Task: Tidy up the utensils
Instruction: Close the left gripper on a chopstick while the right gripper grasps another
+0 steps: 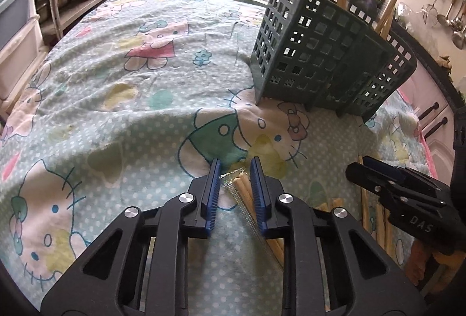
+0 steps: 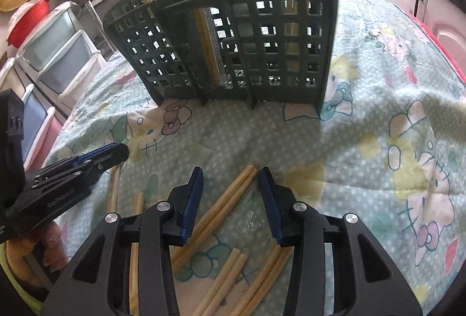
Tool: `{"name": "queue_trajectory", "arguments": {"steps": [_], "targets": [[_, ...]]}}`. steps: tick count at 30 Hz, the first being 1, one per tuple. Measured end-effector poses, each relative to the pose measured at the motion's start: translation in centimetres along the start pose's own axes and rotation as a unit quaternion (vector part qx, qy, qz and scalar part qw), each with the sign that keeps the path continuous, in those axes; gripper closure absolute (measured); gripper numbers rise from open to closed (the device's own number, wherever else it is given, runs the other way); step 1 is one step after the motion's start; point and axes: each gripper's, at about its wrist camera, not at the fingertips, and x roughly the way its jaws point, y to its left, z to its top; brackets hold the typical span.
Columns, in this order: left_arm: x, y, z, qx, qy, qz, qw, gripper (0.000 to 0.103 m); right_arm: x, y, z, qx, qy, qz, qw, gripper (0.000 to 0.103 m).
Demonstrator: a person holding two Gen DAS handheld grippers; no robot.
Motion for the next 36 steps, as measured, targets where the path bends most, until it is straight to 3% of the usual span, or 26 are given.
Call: {"name": "queue_trajectory", "arguments": {"steps": [4, 10, 16, 24, 36], "targets": [[0.1, 0.4, 0.1, -0.011, 0.0, -0.009, 0.9999, 0.09, 0.3, 0.5, 0.1, -0.014, -0.007, -0.022, 1.0, 0.081], [-0.3, 1.7, 0.4, -0.044, -0.001, -0.032, 0.9985, 0.096, 0.0, -0.3, 0.4, 0.022, -0.012, 0.013, 1.0, 0.091], [-1.7, 1.7, 0.9, -0.052, -0.019, -0.045, 0.9974, 0.097, -1.5, -0.5, 0.5, 0.035, -0.024, 0.059, 0.997, 0.094], [-5.0, 1.4, 2.4, -0.048, -0.061, -0.052, 0.9956, 0.098, -5.6, 1.2, 1.8, 0.009, -0.076, 0.105, 0.992, 0.096], [-9.7, -1.7, 4.9, -0.01, -0.123, -0.076, 0.9894, 0.098, -12.3, 2.4, 3.4, -0.028, -0.179, 0.106, 0.978, 0.097]]}}
